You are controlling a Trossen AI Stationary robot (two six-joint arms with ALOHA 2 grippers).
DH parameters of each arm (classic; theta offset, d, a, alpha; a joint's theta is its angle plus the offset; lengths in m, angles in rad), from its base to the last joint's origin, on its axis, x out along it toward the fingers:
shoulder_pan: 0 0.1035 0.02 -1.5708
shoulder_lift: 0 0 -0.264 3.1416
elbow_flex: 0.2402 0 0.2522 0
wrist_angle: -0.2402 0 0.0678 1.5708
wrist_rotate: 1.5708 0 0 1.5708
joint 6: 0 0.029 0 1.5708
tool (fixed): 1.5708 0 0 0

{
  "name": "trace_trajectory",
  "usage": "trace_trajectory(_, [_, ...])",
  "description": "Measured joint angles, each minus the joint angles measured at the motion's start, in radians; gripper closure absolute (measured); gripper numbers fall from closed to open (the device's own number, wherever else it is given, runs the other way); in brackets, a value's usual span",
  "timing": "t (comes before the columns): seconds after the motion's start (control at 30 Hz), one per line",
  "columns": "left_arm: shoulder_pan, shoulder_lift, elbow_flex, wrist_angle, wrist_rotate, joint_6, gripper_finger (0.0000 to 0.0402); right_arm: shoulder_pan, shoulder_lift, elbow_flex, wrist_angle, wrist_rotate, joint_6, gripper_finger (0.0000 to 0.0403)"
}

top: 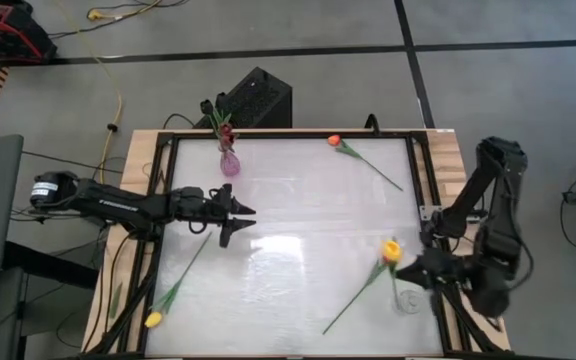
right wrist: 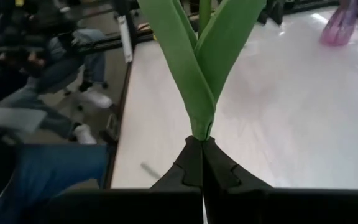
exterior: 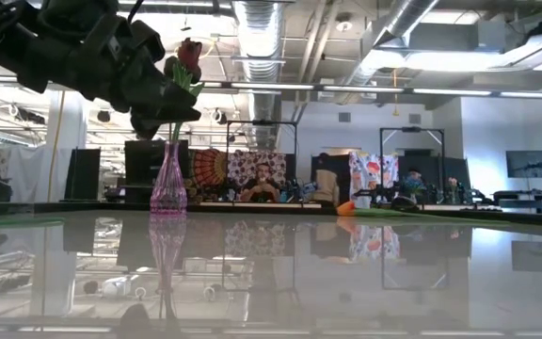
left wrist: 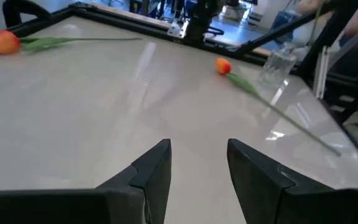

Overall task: Sort flowers into vase by color
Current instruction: Put the right yellow flower into the transparent vase

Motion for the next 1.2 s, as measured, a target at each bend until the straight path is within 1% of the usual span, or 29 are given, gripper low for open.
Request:
trace_trajectory(0.1, [-0.032, 0.000, 0.000, 0.021, -0.039, -0.041, 0.0256, 0.091, 0.000, 0.000, -0.066, 0.043, 0.080, 0.0386])
trace_trajectory(0.23, [-0.054, 0.000, 0.002, 0.037, -0.077, -0.080, 0.0255, 0.163, -0.003, 0.000, -0.152, 0.078, 0.158, 0.0386])
trace_trajectory(0.33, [-0.064, 0.000, 0.006, 0.038, -0.125, -0.097, 0.0255, 0.186, -0.015, 0.000, -0.193, 0.087, 0.174, 0.0386])
trace_trajectory(0.47, [-0.067, 0.000, 0.007, 0.039, -0.214, -0.112, 0.0255, 0.188, -0.048, 0.000, -0.216, 0.083, 0.168, 0.0386])
trace_trajectory(0.53, [-0.067, 0.000, 0.007, 0.039, -0.238, -0.112, 0.0255, 0.187, -0.071, 0.000, -0.231, 0.075, 0.168, 0.0386])
trace_trajectory(0.77, [-0.067, 0.000, 0.007, 0.036, -0.240, -0.130, 0.0255, 0.187, -0.090, 0.000, -0.279, 0.047, 0.168, 0.0385])
trace_trajectory(0.97, [-0.067, 0.000, 0.008, 0.030, -0.237, -0.129, 0.0256, 0.186, -0.016, 0.000, -0.278, 0.087, 0.170, 0.0385])
trace_trajectory(1.13, [-0.067, 0.000, 0.008, 0.029, -0.237, -0.126, 0.0256, 0.184, 0.049, 0.000, -0.279, 0.087, 0.238, 0.0384])
trace_trajectory(1.2, [-0.067, 0.000, 0.008, 0.029, -0.237, -0.126, 0.0256, 0.184, 0.069, 0.000, -0.272, 0.071, 0.263, 0.0379])
